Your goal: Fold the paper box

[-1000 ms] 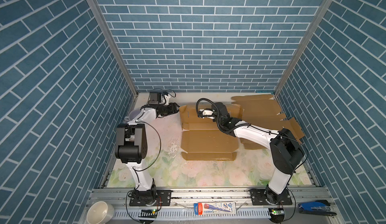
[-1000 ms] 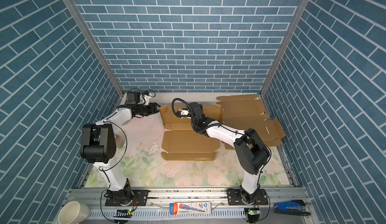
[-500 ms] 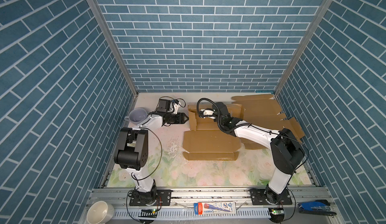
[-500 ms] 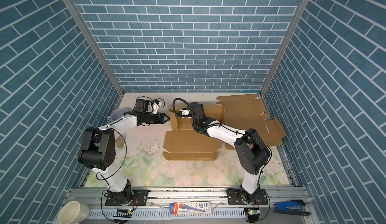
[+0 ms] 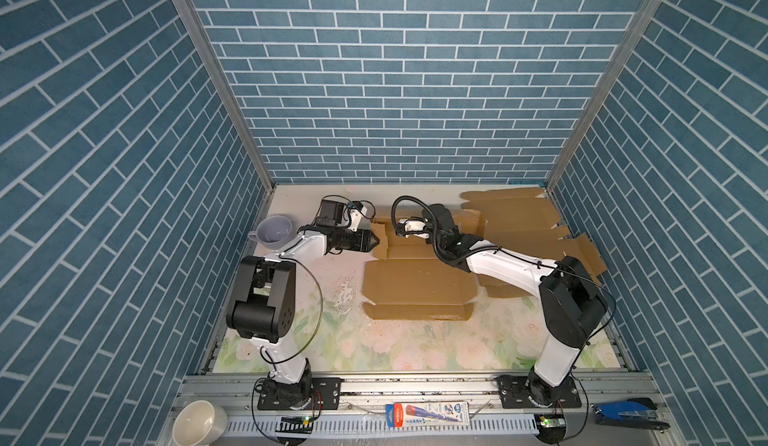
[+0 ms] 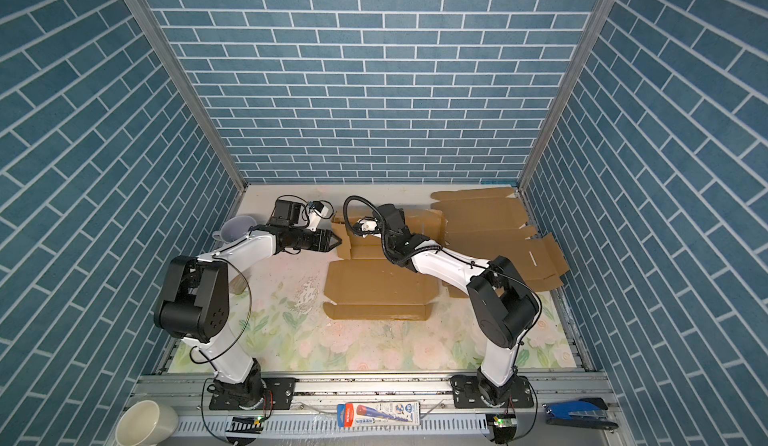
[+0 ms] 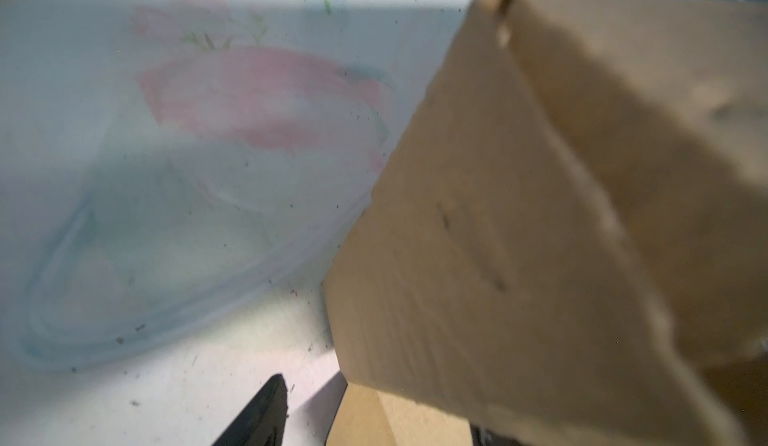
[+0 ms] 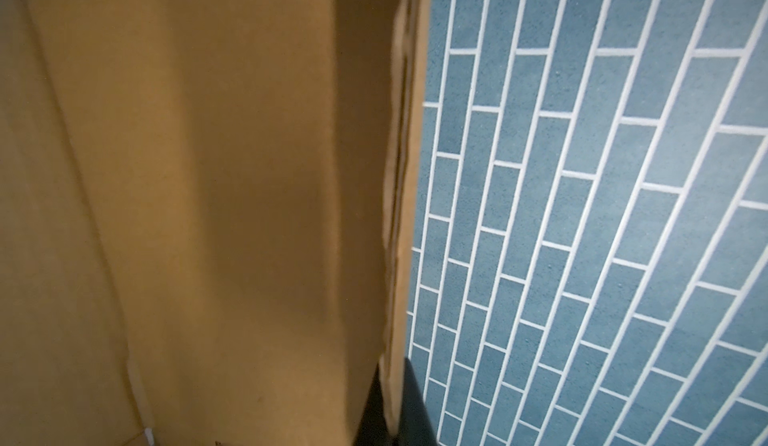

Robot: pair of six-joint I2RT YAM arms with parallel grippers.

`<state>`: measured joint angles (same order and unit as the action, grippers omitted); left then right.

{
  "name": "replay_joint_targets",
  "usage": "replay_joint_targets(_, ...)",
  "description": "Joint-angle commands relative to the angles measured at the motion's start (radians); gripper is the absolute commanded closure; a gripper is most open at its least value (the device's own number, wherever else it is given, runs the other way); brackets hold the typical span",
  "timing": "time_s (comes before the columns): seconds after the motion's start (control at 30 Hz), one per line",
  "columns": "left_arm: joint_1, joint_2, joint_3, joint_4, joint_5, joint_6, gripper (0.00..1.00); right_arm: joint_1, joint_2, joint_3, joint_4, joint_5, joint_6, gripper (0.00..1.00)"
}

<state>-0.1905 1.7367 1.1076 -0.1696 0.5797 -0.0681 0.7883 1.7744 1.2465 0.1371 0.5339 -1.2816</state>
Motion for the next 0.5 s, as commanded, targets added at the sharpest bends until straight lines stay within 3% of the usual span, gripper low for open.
replay_joint_targets(0.0,-0.008,-0.034,-0.056,0.173,-0.032,-0.026,0.34,0.005,-0.032,-0.003,-0.038,-0.022,0.01,1.0)
replay_joint_targets(0.27,-0.055,-0.036,-0.141,0.38,-0.187,-0.074,0.55,0.035,-0.021,0.005,-0.054,0.022,0.039,1.0)
replay_joint_targets(0.47,-0.123,-0.028,-0.189,0.471,-0.355,-0.098,0.59,0.069,0.0,0.013,-0.061,0.061,0.09,1.0)
